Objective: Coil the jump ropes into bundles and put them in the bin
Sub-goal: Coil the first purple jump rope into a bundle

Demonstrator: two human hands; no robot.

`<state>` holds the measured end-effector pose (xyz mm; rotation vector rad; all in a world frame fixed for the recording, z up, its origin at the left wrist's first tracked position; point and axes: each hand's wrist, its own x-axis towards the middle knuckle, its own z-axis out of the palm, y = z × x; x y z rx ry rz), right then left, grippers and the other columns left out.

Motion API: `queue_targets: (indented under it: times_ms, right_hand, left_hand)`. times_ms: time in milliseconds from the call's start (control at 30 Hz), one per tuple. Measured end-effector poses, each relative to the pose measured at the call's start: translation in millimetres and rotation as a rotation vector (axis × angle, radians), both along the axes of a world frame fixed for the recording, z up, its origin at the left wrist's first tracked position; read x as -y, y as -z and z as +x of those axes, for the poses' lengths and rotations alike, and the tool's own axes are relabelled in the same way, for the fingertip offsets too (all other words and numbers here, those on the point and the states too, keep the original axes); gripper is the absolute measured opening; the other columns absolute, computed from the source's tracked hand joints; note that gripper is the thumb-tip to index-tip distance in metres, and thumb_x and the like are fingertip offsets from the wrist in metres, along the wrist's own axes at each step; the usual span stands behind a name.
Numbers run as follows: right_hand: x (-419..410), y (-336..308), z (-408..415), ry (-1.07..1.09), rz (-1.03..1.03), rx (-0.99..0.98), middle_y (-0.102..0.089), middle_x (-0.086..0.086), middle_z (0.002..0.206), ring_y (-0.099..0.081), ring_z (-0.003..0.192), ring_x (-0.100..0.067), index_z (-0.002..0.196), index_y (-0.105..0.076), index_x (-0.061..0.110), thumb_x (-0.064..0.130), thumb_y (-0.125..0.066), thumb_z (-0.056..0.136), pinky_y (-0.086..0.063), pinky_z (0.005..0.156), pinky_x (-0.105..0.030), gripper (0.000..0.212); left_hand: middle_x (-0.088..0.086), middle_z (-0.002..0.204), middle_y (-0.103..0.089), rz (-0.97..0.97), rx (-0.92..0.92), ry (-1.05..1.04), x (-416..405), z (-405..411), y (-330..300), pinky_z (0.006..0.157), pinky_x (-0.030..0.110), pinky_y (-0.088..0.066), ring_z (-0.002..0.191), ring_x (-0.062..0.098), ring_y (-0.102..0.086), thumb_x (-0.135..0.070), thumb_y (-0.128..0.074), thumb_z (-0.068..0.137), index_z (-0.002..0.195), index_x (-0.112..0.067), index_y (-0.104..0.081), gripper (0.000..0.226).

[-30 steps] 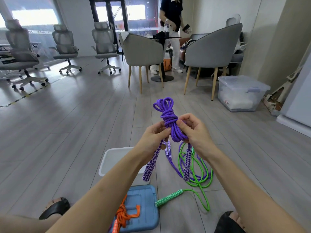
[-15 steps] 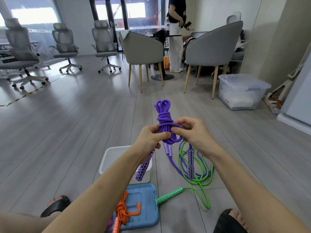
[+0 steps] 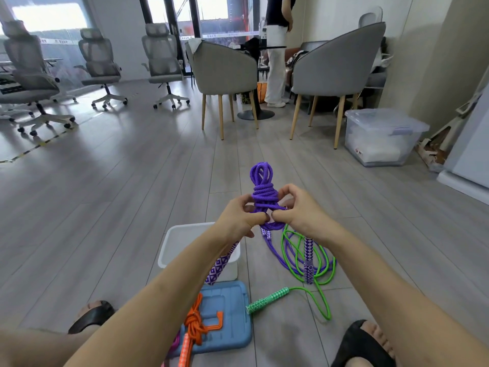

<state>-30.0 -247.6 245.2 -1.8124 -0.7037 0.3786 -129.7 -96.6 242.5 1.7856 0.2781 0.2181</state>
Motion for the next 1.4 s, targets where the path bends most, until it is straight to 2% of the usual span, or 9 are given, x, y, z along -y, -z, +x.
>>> queue_targets:
  times_ms: [167, 300, 500, 633, 733, 833, 1067, 1267, 1400]
  right_hand:
    - [4, 8, -1, -0.108, 0.029, -0.107, -0.074, -0.017, 0.084, -0.057, 0.059, -0.01, 0.115, -0.053, 0.013, -0.003, -0.068, 0.085, -0.044, 0.059, -0.024, 0.037]
    - [8, 19, -1, -0.108, -0.003, -0.175, -0.067, -0.008, 0.08, -0.04, 0.045, -0.005, 0.116, -0.054, 0.012, 0.002, -0.07, 0.089, -0.03, 0.041, -0.018, 0.033]
    - [5, 20, 5, -0.157, 0.224, -0.436, -0.058, -0.024, 0.087, -0.025, 0.043, -0.01, 0.108, -0.045, 0.019, 0.0, -0.072, 0.082, -0.02, 0.038, -0.02, 0.042]
    - [6, 18, 5, -0.191, 0.282, -0.541, -0.046, -0.003, 0.062, -0.023, 0.039, -0.005, 0.109, -0.05, 0.017, -0.009, -0.063, 0.09, -0.019, 0.035, -0.018, 0.035]
    - [7, 19, 5, -0.241, 0.361, -0.615, -0.057, -0.002, 0.066, -0.024, 0.039, -0.003, 0.119, -0.057, 0.014, -0.004, -0.065, 0.092, -0.018, 0.037, -0.017, 0.033]
    - [3, 21, 3, -0.266, 0.405, -0.628, -0.064, -0.008, 0.084, -0.023, 0.04, -0.001, 0.132, -0.059, 0.009, 0.01, -0.066, 0.093, -0.019, 0.038, -0.015, 0.039]
    - [-12, 15, -12, -0.099, 0.336, -0.355, -0.056, 0.005, 0.058, -0.026, 0.04, -0.005, 0.114, -0.064, 0.012, 0.022, -0.06, 0.104, -0.018, 0.038, -0.019, 0.015]
    - [-19, 16, -24, 0.044, 0.364, -0.407, -0.052, 0.002, 0.051, -0.036, 0.032, -0.005, 0.086, -0.051, 0.016, 0.03, -0.06, 0.104, -0.02, 0.033, -0.017, 0.024]
    - [-9, 16, -13, -0.082, 0.295, -0.391, -0.042, 0.008, 0.053, -0.023, 0.041, -0.006, 0.095, -0.054, 0.016, 0.033, -0.059, 0.104, -0.015, 0.038, -0.019, 0.02]
  left_hand:
    - [0.005, 0.082, -0.071, -0.31, 0.062, -0.035, 5, -6, 0, 0.048, 0.023, -0.038, 0.064, 0.012, -0.056, -0.001, -0.066, 0.068, 0.119, -0.006, -0.063, 0.052]
    - [0.016, 0.079, -0.068, -0.667, 0.039, -0.037, 8, -8, 6, 0.039, 0.02, -0.038, 0.067, 0.02, -0.061, 0.02, -0.052, 0.085, 0.126, -0.01, -0.049, 0.05]
    - [0.015, 0.088, -0.061, -0.973, 0.08, 0.108, 0, -9, 11, 0.038, 0.015, -0.038, 0.077, 0.02, -0.061, 0.01, -0.058, 0.076, 0.133, -0.021, -0.046, 0.066]
    - [0.016, 0.091, -0.058, -1.115, 0.111, 0.165, -2, -6, 15, 0.037, 0.015, -0.041, 0.072, 0.02, -0.065, 0.011, -0.061, 0.075, 0.136, -0.021, -0.045, 0.071]
    - [0.009, 0.086, -0.051, -1.103, 0.105, 0.241, -2, -7, 13, 0.036, 0.014, -0.036, 0.068, 0.014, -0.054, 0.002, -0.052, 0.087, 0.131, -0.014, -0.048, 0.047]
    - [0.002, 0.081, -0.048, -0.904, 0.103, 0.208, 2, -8, 13, 0.036, 0.012, -0.03, 0.065, 0.006, -0.046, -0.022, -0.053, 0.103, 0.121, -0.009, -0.058, 0.023]
    - [-0.005, 0.066, -0.034, -0.582, 0.168, -0.071, 20, -3, 18, 0.036, 0.016, -0.016, 0.054, 0.005, -0.027, -0.045, -0.05, 0.104, 0.12, -0.019, -0.061, 0.033]
    - [-0.008, 0.054, -0.028, -0.568, 0.066, -0.131, 29, -2, 23, 0.036, 0.015, -0.016, 0.042, 0.004, -0.023, -0.06, -0.051, 0.098, 0.102, -0.021, -0.06, 0.04]
    - [-0.006, 0.059, -0.04, -0.566, 0.07, -0.043, 16, -5, 22, 0.035, 0.017, -0.018, 0.048, 0.005, -0.034, -0.053, -0.059, 0.095, 0.115, -0.014, -0.055, 0.044]
